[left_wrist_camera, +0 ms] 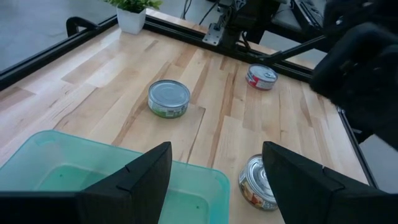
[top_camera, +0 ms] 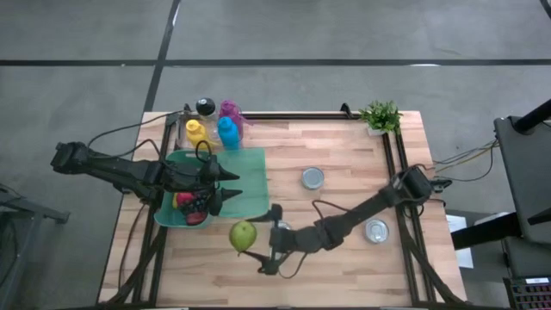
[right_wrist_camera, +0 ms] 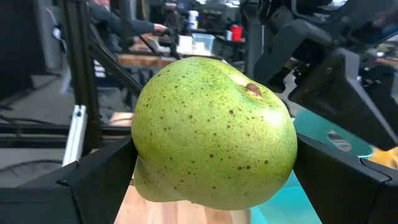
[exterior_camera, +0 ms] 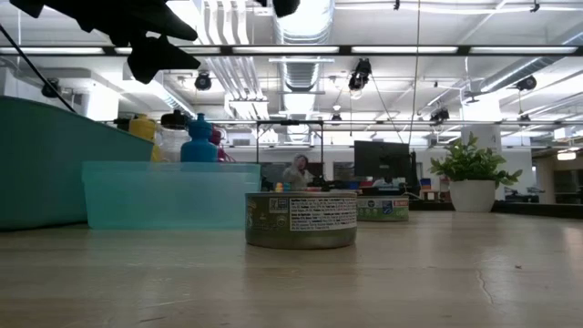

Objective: Pick & Place Food Item
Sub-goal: Put the pear into the green bin

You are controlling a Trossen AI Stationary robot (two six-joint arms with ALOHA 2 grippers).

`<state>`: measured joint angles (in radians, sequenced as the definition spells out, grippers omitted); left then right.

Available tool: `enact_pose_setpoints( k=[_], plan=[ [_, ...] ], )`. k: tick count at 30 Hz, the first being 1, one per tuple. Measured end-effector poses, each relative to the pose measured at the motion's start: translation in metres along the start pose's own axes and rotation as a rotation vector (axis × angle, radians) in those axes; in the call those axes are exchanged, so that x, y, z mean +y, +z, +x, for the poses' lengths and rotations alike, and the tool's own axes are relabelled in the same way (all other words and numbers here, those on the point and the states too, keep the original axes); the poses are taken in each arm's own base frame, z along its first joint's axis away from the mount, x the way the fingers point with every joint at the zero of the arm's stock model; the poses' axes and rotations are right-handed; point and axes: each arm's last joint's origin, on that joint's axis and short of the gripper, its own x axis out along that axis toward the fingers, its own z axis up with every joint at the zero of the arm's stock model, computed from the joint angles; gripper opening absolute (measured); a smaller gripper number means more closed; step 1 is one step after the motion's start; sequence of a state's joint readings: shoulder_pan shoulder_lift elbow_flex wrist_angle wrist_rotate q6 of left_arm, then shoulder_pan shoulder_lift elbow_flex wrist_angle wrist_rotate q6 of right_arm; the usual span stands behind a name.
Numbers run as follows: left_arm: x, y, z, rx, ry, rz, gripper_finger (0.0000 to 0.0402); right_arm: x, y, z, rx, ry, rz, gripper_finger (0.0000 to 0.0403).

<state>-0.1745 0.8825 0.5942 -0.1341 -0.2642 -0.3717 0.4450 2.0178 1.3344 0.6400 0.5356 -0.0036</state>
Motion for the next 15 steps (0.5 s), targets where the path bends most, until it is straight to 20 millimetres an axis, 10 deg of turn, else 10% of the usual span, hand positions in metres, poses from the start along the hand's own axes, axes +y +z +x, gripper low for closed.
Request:
enact_pose_setpoints(
  k=[15],
  plan=[
    [0.000,0.000,0.000,0.001,-0.002,0.000,0.0254,-0.005,-0.050,0.042,-0.068,0.179,0.070,0.0400]
  ],
)
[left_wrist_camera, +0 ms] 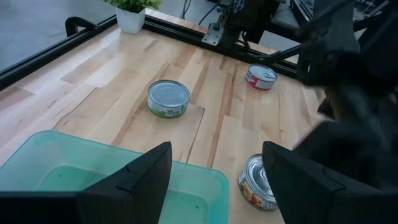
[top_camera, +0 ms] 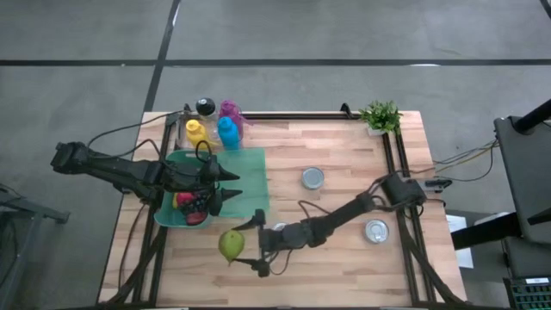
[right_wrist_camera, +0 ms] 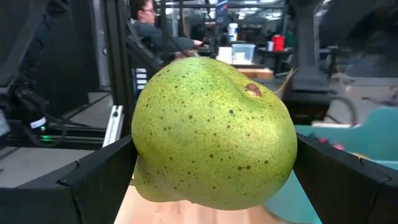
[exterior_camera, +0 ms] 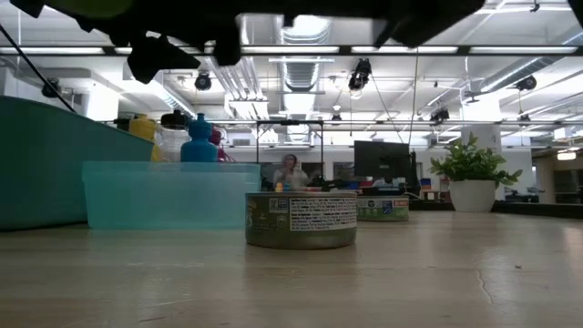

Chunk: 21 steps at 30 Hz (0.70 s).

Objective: Pick & Place Food Item
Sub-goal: Put the pear into the green bin

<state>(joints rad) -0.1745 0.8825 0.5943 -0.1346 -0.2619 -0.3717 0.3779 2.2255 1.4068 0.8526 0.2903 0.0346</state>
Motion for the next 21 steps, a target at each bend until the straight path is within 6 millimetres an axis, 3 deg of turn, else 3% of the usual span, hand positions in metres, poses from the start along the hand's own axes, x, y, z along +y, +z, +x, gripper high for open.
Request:
enact_pose_setpoints(
  k=[9,21],
  plan=[
    [0.000,0.000,0.000,0.004,0.002,0.001,0.0254,0.000,-0.042,0.036,0.027,0.037,0.034,0.0400],
    [0.002,-0.004,0.000,0.039,0.019,0.012,0.0254,-0.001,-0.070,0.063,0.154,0.064,0.114,0.0400]
  ],
)
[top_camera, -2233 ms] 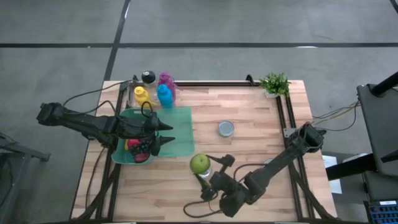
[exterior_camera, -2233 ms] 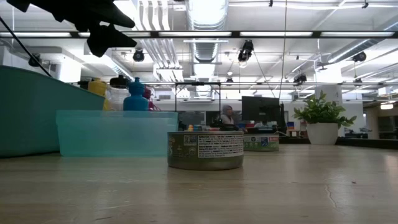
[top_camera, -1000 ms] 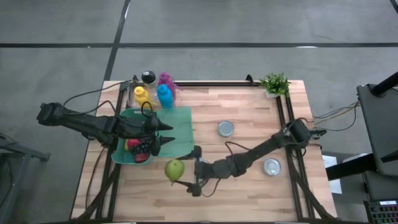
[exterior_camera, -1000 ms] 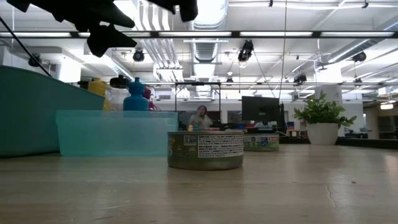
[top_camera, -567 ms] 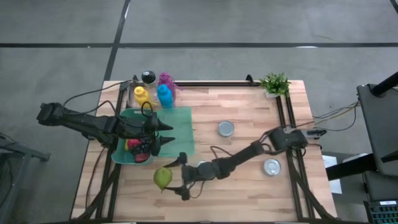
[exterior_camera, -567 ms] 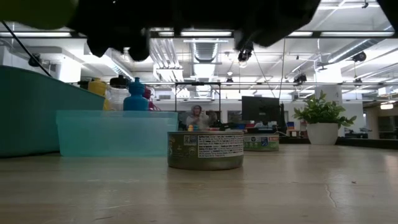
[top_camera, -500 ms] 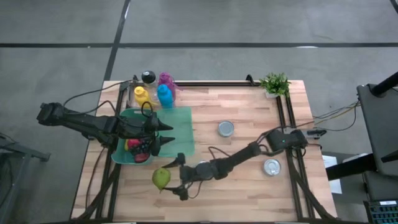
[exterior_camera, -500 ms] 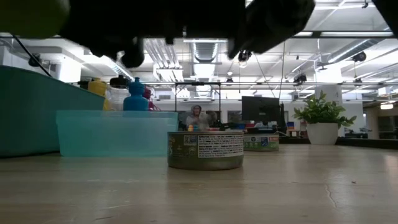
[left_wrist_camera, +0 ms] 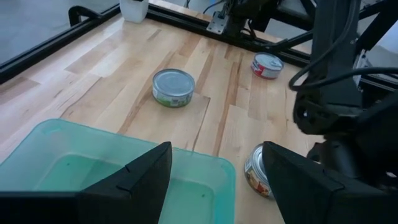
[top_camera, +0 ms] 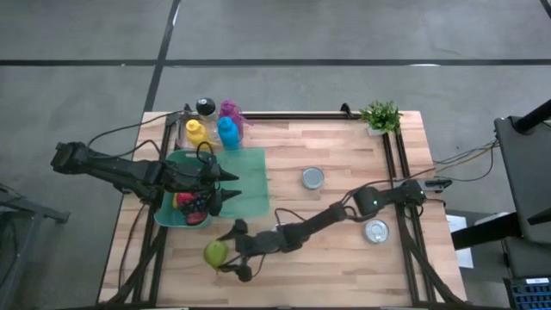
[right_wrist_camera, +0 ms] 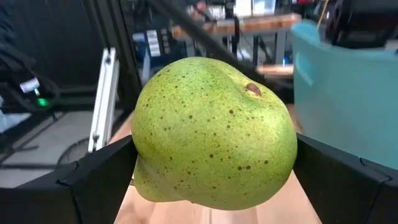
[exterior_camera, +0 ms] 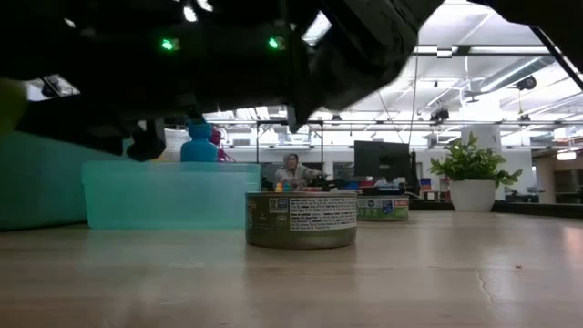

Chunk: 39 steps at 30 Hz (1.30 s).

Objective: Pick & Place Food Item
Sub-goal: Put the pear into the green bin

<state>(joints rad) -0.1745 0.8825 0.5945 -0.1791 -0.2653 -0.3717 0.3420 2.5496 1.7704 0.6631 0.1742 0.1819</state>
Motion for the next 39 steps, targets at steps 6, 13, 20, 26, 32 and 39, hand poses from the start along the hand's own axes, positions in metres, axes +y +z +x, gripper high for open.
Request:
enact_pose_setpoints(
  k=[6,13,20,26,32,39],
  plan=[
    [0.000,-0.001,0.000,0.008,0.003,0.002,0.0254,0.003,0.006,0.012,0.118,-0.030,-0.018,0.0400],
    [0.000,-0.001,0.000,0.009,0.003,0.003,0.0254,0.005,0.007,0.022,0.255,-0.061,-0.035,0.0400],
    [0.001,-0.003,0.001,0.017,0.006,0.005,0.0254,0.004,0.006,0.022,0.316,-0.097,-0.043,0.0400],
    [0.003,-0.009,0.001,0.064,0.024,0.019,0.0255,0.004,0.005,0.022,0.325,-0.098,-0.044,0.0400],
    [0.004,-0.010,0.001,0.076,0.028,0.022,0.0255,0.004,0.005,0.022,0.325,-0.098,-0.044,0.0400],
    [0.004,-0.010,0.001,0.075,0.028,0.022,0.0255,0.004,0.005,0.022,0.326,-0.098,-0.041,0.0400]
  ],
)
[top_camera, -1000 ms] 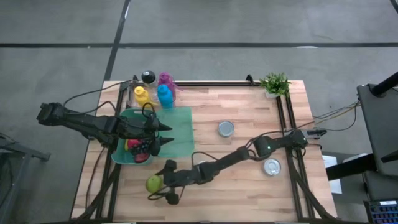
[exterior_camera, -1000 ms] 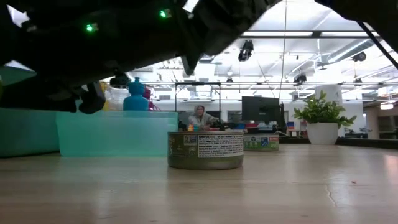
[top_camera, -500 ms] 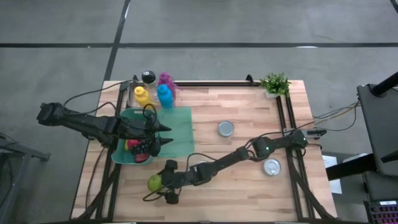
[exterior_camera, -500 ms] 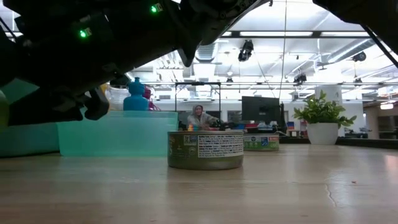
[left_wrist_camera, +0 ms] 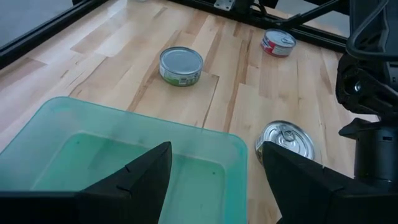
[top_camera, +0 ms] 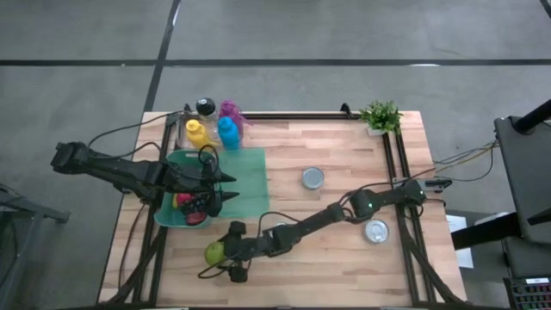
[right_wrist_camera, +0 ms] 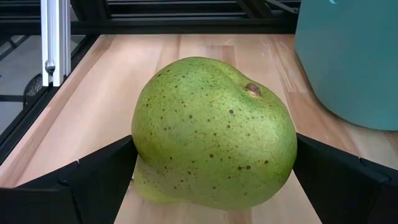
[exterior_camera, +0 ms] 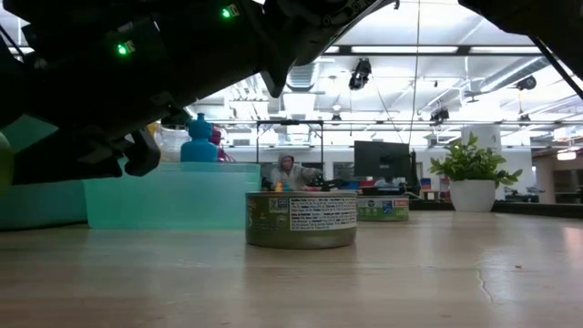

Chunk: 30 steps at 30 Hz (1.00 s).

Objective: Pick & Place Food Item
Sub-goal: Put the pear into the green bin

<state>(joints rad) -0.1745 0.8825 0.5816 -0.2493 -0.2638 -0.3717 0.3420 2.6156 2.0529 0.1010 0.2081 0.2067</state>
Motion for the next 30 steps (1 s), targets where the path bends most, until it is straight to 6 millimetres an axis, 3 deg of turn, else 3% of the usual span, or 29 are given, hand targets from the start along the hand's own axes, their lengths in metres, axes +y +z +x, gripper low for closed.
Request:
enact_pose_setpoints(
  k=[30],
  plan=[
    [0.0000,0.0000,0.0000,0.000,0.000,0.000,0.0254,0.0016,0.0007,-0.0005,0.005,0.053,0.019,0.0400]
  ],
)
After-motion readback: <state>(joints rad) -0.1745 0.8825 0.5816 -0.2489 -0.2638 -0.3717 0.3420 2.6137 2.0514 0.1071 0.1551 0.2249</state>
